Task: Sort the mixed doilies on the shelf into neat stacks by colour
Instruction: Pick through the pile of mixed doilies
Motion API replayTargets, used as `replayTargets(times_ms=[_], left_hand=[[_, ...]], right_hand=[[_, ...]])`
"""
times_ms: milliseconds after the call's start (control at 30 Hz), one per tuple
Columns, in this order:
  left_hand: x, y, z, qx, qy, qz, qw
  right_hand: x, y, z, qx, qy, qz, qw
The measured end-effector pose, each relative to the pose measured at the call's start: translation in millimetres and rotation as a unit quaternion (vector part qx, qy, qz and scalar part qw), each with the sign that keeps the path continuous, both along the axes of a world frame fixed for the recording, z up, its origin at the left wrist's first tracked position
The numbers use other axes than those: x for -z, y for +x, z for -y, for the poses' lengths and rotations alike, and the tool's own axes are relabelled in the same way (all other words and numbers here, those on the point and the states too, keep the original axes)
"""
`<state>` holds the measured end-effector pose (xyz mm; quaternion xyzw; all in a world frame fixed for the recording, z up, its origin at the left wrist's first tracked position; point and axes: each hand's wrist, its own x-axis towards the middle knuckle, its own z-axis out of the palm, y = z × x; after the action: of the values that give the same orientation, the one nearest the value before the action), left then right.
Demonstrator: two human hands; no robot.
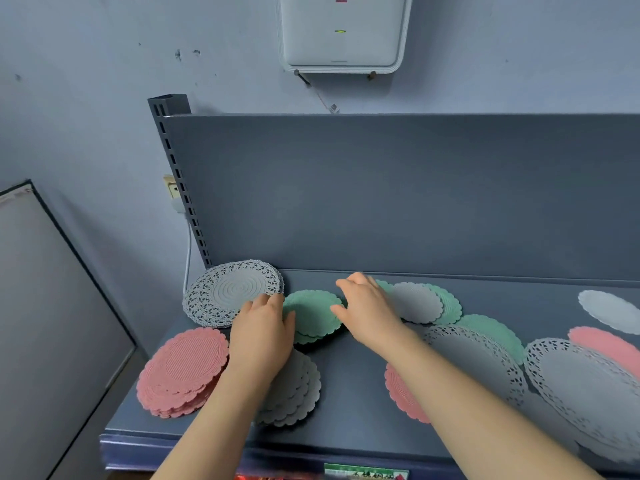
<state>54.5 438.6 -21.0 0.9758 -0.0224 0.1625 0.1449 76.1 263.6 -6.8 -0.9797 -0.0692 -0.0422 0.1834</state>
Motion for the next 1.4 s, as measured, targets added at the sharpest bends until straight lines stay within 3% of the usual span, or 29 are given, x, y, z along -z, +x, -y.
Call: replayTargets(times_ms=[167,333,567,767,900,1100,1200,1300,1400], left_hand=[[-6.8,-5.5,45.9,0.085,0.032,0.042,0.995],[-15.1,-28.3,114.8,0.175,0.007,0.045,0.984],[-8.5,-67.1,219.2,0.268,0.000,-0.090,0.959],[-11.5,-67.4,255.5,0.245,0.083,-0.158,0.953],[-15.4,-46.5,251.9,0.207,0.131,-0.240,0.939],[-26.0,-30.5,254.2,0.143,0.132,-0.304,0.933],[-29.4,-32.8,260.3,0.103,0.141,-0.289,0.941],[-28.6,-41.8,262.7,0.081,0.146,-0.221,0.961],[-29.4,-55.5,262.0,0.082,0.070,-0.165,0.980]], right_hand=[[-10.7,-36.3,53.4,0.030,-0.012,0.030,0.999],[-17.8,-84.6,134.4,0.104,0.009,0.019,0.994],[-13.1,-136.8,244.4,0.157,0.006,-0.062,0.986],[-3.1,-141.9,292.5,0.130,0.024,-0.131,0.983],[-9.1,-136.6,306.9,0.089,-0.013,-0.139,0.986],[-12.0,-129.0,317.3,0.048,-0.044,-0.132,0.989],[-12.0,-126.0,320.4,0.032,-0.049,-0.138,0.989],[-8.8,-118.7,324.5,0.027,-0.078,-0.146,0.986],[-6.8,-110.9,327.0,0.019,-0.106,-0.161,0.981]])
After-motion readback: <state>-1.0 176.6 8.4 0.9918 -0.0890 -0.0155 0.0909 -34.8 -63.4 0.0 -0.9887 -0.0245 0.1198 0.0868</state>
